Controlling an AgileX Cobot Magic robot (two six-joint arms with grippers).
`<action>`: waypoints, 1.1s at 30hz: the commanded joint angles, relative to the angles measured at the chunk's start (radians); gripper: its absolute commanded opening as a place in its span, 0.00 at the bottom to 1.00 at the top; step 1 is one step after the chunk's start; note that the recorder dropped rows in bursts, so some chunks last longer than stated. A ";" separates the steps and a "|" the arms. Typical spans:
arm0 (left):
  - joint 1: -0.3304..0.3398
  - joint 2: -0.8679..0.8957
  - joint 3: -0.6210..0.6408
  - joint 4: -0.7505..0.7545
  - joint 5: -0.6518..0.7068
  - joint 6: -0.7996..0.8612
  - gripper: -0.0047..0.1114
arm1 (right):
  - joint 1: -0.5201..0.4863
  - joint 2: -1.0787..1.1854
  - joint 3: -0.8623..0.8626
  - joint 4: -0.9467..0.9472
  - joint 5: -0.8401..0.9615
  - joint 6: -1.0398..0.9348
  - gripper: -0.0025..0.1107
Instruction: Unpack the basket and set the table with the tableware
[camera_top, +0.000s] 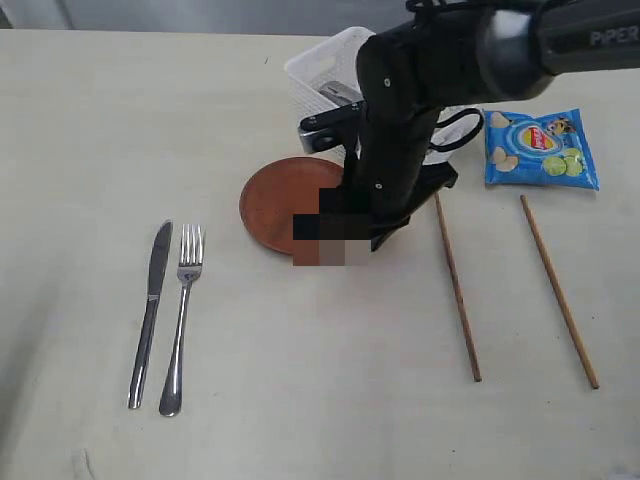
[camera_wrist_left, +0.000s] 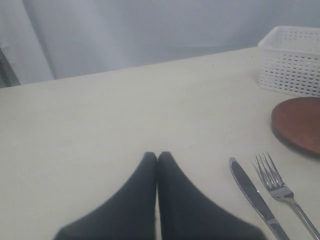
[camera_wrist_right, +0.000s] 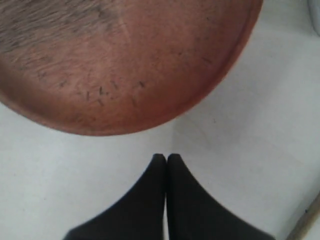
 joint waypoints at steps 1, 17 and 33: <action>0.002 -0.003 0.002 -0.002 -0.008 0.000 0.04 | -0.006 0.060 -0.032 0.012 -0.046 0.001 0.03; 0.002 -0.003 0.002 -0.002 -0.008 0.000 0.04 | -0.006 0.077 -0.127 0.160 0.026 -0.121 0.03; 0.002 -0.003 0.002 -0.002 -0.008 0.000 0.04 | 0.275 -0.115 -0.036 0.345 -0.131 -0.080 0.43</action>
